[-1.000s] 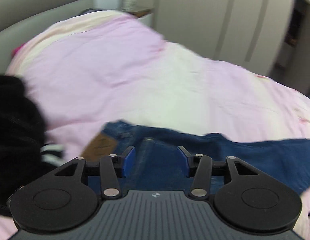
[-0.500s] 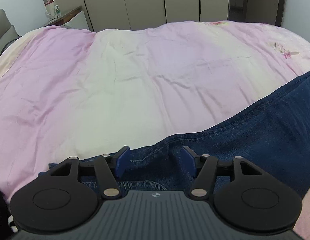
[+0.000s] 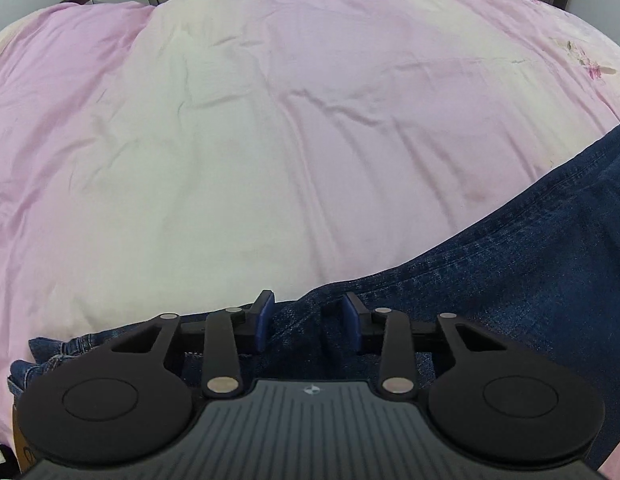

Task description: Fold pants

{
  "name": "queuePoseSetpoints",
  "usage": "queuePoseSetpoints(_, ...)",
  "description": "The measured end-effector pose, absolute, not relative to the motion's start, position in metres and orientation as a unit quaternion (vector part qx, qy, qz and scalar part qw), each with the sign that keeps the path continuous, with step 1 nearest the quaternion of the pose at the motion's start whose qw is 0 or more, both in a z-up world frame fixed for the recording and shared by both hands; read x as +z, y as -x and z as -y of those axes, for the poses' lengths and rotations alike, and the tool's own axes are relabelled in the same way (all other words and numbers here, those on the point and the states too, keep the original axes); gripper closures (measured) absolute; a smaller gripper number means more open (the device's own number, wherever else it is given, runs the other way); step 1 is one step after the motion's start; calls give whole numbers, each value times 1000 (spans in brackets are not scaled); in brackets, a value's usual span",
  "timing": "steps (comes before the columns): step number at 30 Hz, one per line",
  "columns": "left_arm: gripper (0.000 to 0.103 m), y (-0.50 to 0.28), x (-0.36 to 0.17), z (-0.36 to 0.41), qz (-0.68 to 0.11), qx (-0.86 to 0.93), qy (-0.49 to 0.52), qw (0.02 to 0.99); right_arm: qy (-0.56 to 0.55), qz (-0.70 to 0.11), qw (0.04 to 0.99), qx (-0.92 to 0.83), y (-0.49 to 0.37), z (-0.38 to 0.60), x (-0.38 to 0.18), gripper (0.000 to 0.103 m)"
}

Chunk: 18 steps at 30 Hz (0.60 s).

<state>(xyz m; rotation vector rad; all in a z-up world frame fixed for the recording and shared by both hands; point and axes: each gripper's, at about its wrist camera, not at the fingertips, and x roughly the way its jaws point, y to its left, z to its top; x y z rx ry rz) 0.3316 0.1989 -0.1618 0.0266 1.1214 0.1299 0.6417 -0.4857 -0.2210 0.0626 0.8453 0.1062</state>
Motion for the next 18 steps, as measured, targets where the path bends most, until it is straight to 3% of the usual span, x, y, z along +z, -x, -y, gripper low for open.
queuePoseSetpoints(2, 63, -331, -166, -200, -530, 68, -3, 845, -11, -431, 900, 59, -663, 489, -240, 41)
queuePoseSetpoints(7, 67, -331, -169, -198, -522, 79, 9, 849, -9, -445, 891, 90, -690, 494, -272, 42)
queuePoseSetpoints(9, 70, -329, -168, -194, -517, 85, 5, 852, -23, -429, 897, 107, -693, 492, -275, 54)
queuePoseSetpoints(10, 75, -328, -167, -193, -513, 89, 5, 854, -25, -423, 899, 112, -694, 489, -276, 76)
queuePoseSetpoints(12, 86, -325, -163, -190, -502, 102, 2, 859, -16, -422, 898, 118, -694, 483, -276, 102)
queuePoseSetpoints(14, 93, -321, -158, -187, -490, 112, 4, 864, 7, -409, 905, 117, -689, 476, -272, 102)
queuePoseSetpoints(18, 95, -312, -147, -175, -458, 135, -12, 879, 21, -376, 921, 103, -680, 475, -254, 103)
